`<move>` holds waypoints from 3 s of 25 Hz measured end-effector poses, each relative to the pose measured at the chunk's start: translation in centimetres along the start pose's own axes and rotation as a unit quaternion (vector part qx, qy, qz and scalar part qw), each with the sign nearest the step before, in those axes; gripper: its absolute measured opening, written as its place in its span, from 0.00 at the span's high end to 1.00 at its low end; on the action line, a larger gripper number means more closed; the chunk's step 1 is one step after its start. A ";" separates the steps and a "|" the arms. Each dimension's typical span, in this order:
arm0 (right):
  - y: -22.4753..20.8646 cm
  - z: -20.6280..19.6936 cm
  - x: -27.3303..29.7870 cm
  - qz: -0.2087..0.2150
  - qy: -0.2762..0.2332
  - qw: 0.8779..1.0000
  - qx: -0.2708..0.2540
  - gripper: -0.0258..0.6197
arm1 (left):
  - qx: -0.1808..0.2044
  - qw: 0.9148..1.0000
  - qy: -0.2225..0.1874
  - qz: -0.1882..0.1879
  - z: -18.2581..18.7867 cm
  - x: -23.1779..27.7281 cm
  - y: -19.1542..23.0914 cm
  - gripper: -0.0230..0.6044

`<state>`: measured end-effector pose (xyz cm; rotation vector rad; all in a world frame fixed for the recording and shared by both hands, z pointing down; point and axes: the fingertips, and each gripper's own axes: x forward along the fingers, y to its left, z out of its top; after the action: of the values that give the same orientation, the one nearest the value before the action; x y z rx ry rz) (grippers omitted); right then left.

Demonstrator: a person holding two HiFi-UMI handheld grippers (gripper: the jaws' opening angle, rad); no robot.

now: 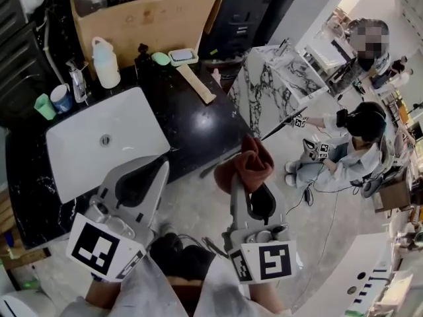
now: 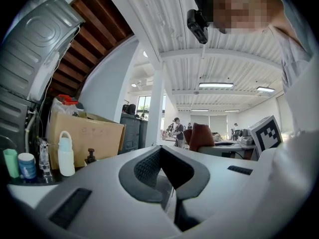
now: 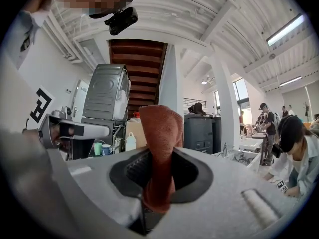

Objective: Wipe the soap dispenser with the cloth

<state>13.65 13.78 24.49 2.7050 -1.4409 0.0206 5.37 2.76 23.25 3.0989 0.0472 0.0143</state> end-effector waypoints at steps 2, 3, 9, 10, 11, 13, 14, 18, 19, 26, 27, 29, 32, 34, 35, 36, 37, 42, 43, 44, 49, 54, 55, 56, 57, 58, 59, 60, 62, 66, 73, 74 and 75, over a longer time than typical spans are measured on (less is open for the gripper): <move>0.2 0.3 0.9 0.006 -0.003 1.000 -0.005 0.84 | -0.001 1.000 -0.002 0.008 0.1 0.1 0.9 0.96; 0.4 0.5 1.3 0.009 -0.003 1.000 -0.008 0.84 | -0.002 1.000 -0.003 0.012 0.2 0.1 1.3 0.96; 0.7 0.9 3.8 0.022 -0.002 1.000 -0.018 0.84 | -0.005 0.999 -0.007 0.038 0.2 -0.6 3.3 0.96; 0.6 0.9 4.3 0.021 -0.002 1.000 -0.016 0.84 | -0.006 0.999 -0.008 0.042 0.3 -0.7 3.7 0.96; 0.6 1.0 4.7 0.022 -0.003 1.000 -0.016 0.84 | -0.006 0.999 -0.008 0.047 0.3 -0.9 4.0 0.96; 0.7 1.2 5.5 0.027 -0.004 0.999 -0.022 0.84 | -0.006 0.998 -0.009 0.056 0.3 -1.2 4.7 0.96; 0.9 1.3 5.9 0.031 -0.004 0.999 -0.027 0.84 | -0.008 0.998 -0.009 0.062 0.3 -1.3 5.1 0.96; 1.5 1.5 8.0 0.052 -0.006 0.998 -0.036 0.84 | -0.012 0.996 -0.014 0.088 0.6 -1.5 6.5 0.96; 1.6 1.6 8.6 0.059 -0.007 0.997 -0.039 0.84 | -0.009 0.995 -0.014 0.094 0.7 -1.4 6.8 0.96; 2.0 1.8 13.9 0.109 -0.015 0.992 -0.058 0.84 | -0.012 0.990 -0.013 0.138 0.3 0.0 9.2 0.96; 2.0 1.9 14.8 0.116 -0.016 0.991 -0.060 0.84 | -0.012 0.990 -0.011 0.143 0.3 0.3 9.5 0.96; 2.0 2.0 16.5 0.129 -0.017 0.990 -0.063 0.84 | -0.013 0.988 -0.008 0.154 0.1 0.9 10.1 0.96; 2.1 1.8 19.4 0.150 -0.015 0.986 -0.069 0.84 | -0.022 0.986 -0.010 0.167 0.1 1.8 11.2 0.96; 2.0 1.4 21.4 0.166 -0.009 0.983 -0.074 0.84 | -0.025 0.984 -0.010 0.177 0.0 2.5 11.8 0.96; 2.0 1.2 22.3 0.173 -0.006 0.982 -0.074 0.84 | -0.025 0.983 -0.008 0.183 -0.1 2.8 12.1 0.96; 2.0 1.0 23.3 0.180 -0.004 0.981 -0.072 0.84 | -0.025 0.982 -0.007 0.189 -0.2 3.1 12.5 0.96; 1.9 0.8 24.2 0.186 -0.001 0.980 -0.070 0.84 | -0.026 0.980 -0.005 0.195 -0.2 3.4 12.8 0.96; 1.7 -0.4 28.6 0.213 0.010 0.975 -0.061 0.84 | -0.020 0.974 0.005 0.224 -0.6 5.2 14.6 0.96; 1.8 -0.6 29.5 0.219 0.013 0.974 -0.060 0.84 | -0.018 0.973 0.008 0.230 -0.7 5.6 15.1 0.96; 1.9 -0.8 30.4 0.226 0.015 0.972 -0.060 0.84 | -0.017 0.972 0.011 0.235 -0.8 5.9 15.5 0.96; 2.4 -2.5 34.5 0.250 0.029 0.964 -0.081 0.84 | -0.032 0.964 0.019 0.263 -1.6 7.4 17.5 0.96; 3.3 -3.6 38.5 0.267 0.034 0.959 -0.088 0.84 | -0.037 0.960 0.023 0.278 -2.2 8.6 18.9 0.96; 3.5 -3.8 39.2 0.270 0.036 0.958 -0.089 0.84 | -0.037 0.959 0.025 0.281 -2.2 8.8 19.2 0.96; 3.8 -4.0 39.8 0.273 0.038 0.957 -0.091 0.84 | -0.038 0.958 0.026 0.283 -2.3 9.0 19.4 0.96; 4.0 -4.2 40.4 0.277 0.041 0.955 -0.093 0.84 | -0.038 0.957 0.028 0.287 -2.4 9.2 19.6 0.96; 4.3 -4.5 40.9 0.281 0.044 0.954 -0.097 0.84 | -0.038 0.956 0.028 0.290 -2.4 9.3 19.7 0.96; 4.6 -4.6 41.5 0.286 0.045 0.952 -0.100 0.84 | -0.038 0.955 0.029 0.293 -2.4 9.4 19.9 0.96; 4.9 -4.7 42.0 0.291 0.045 0.950 -0.104 0.84 | -0.038 0.954 0.028 0.297 -2.4 9.5 20.1 0.96; 5.5 -4.9 43.0 0.299 0.045 0.947 -0.109 0.84 | -0.038 0.952 0.030 0.303 -2.5 9.7 20.4 0.96; 6.7 -5.6 44.9 0.315 0.051 0.940 -0.119 0.84 | -0.042 0.948 0.033 0.314 -2.8 9.9 21.0 0.96; 8.7 -6.9 47.5 0.340 0.062 0.927 -0.145 0.84 | -0.046 0.941 0.028 0.334 -2.6 10.0 21.8 0.96; 9.0 -7.1 47.8 0.342 0.064 0.926 -0.145 0.84 | -0.050 0.940 0.029 0.336 -2.7 10.0 21.8 0.96; 9.2 -7.3 48.1 0.344 0.065 0.925 -0.147 0.84 | -0.058 0.939 0.032 0.338 -2.8 10.0 21.7 0.96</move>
<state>33.06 -30.61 34.60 1.8178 -2.0666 0.0223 16.02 -18.52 27.04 2.8258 -0.9684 0.1327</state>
